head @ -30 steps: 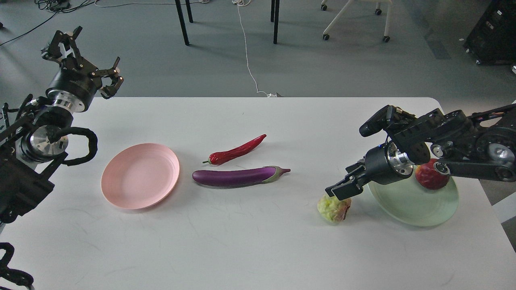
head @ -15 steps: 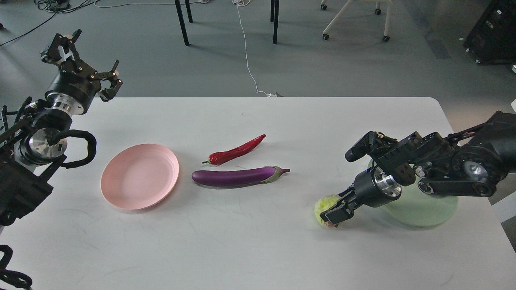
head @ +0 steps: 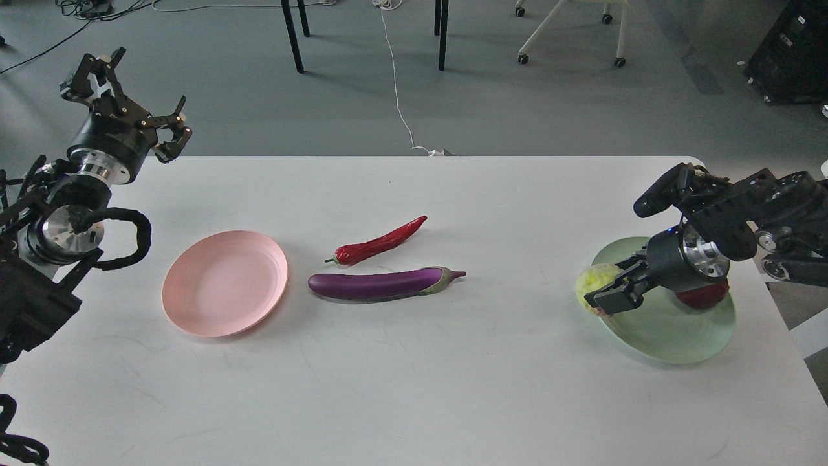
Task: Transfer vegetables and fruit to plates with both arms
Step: 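Place the pale green fruit on the green plate and withdraw right gripper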
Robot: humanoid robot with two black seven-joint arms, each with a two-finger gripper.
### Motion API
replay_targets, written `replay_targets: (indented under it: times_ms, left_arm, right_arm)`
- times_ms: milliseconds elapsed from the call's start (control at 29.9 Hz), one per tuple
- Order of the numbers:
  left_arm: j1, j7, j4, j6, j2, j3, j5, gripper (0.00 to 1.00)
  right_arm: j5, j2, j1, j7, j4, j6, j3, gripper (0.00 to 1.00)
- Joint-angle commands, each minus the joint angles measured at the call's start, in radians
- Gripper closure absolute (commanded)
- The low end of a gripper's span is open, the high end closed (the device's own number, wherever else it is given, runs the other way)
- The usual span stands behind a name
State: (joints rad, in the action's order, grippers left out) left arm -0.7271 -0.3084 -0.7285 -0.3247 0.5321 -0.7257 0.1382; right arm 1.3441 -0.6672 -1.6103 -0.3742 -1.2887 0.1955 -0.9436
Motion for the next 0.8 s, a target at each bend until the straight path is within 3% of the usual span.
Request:
replay_targets:
  times_ms: [0, 134, 267, 301, 602, 769]
  left_arm:
    - [0.0, 0.0, 0.0, 0.001, -0.001, 0.0, 0.0, 0.02]
    - [0.0, 0.0, 0.001, 0.001, -0.001, 0.0, 0.0, 0.02]
    - [0.002, 0.0, 0.0, -0.001, -0.003, 0.002, 0.0, 0.02]
    - [0.002, 0.0, 0.001, -0.001, -0.003, 0.002, 0.0, 0.02]
    - [-0.003, 0.009, -0.012, -0.004, 0.017, -0.001, 0.001, 0.02]
    - [-0.031, 0.044, -0.078, -0.01, 0.078, 0.025, -0.023, 0.02]
  right_arm:
    - [0.027, -0.041, 0.053, 0.0, 0.029, -0.005, -0.004, 0.52]
    - [0.027, -0.054, 0.089, 0.0, 0.052, -0.008, -0.003, 0.48]
    - [0.023, -0.054, 0.105, 0.004, 0.072, -0.016, 0.044, 0.07]
    - [0.021, -0.054, 0.11, 0.006, 0.071, -0.015, 0.066, 0.04]
    - [0.007, -0.057, 0.087, 0.0, 0.069, -0.005, 0.114, 0.02]
    - [-0.11, -0.107, 0.095, -0.002, 0.123, -0.004, 0.279, 0.02]
